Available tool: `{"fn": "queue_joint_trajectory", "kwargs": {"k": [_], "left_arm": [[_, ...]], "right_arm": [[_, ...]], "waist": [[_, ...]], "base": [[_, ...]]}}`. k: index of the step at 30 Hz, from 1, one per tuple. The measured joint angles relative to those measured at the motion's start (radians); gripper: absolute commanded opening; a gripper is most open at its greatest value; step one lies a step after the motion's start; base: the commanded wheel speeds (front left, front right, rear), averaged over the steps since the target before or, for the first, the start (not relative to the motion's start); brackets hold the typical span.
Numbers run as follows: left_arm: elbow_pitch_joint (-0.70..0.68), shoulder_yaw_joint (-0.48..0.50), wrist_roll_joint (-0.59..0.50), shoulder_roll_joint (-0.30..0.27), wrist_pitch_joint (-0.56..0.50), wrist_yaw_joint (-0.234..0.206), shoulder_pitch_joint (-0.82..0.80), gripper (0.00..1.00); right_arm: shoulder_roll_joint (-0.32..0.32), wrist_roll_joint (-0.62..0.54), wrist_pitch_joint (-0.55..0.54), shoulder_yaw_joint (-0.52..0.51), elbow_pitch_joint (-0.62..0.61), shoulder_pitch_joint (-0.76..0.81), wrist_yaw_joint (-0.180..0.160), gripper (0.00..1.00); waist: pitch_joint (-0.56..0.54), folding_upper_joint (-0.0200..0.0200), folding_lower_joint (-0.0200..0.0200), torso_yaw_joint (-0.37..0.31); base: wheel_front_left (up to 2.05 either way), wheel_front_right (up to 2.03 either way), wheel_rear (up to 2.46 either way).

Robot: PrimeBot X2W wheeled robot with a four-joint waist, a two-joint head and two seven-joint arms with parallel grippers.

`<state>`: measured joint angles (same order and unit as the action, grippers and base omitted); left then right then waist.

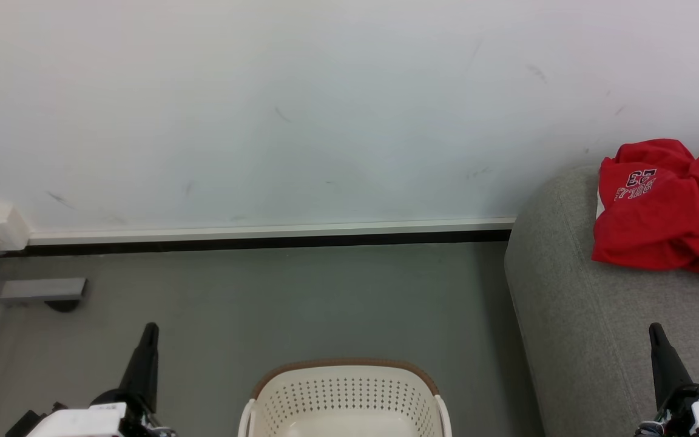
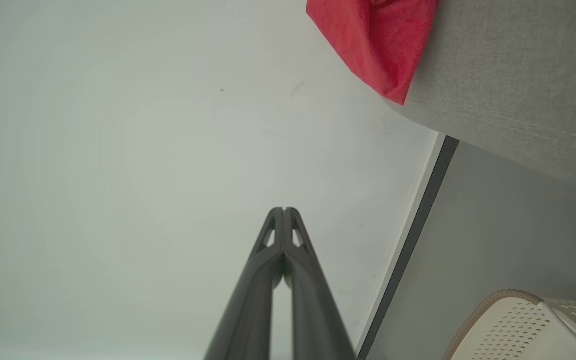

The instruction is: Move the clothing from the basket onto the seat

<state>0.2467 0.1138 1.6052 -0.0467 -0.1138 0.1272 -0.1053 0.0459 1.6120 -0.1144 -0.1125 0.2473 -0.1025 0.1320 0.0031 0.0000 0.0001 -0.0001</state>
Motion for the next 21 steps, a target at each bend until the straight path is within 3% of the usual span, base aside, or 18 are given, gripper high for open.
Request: {"fn": "queue_joint_trajectory", "kwargs": {"k": [21], "left_arm": [[0.000,0.000,0.000,0.000,0.000,0.000,0.000,0.00]], "right_arm": [[0.000,0.000,0.000,0.000,0.000,0.000,0.000,0.00]], "waist": [[0.000,0.0000,-0.0001,0.000]], "base": [[0.00,0.00,0.00]]}}
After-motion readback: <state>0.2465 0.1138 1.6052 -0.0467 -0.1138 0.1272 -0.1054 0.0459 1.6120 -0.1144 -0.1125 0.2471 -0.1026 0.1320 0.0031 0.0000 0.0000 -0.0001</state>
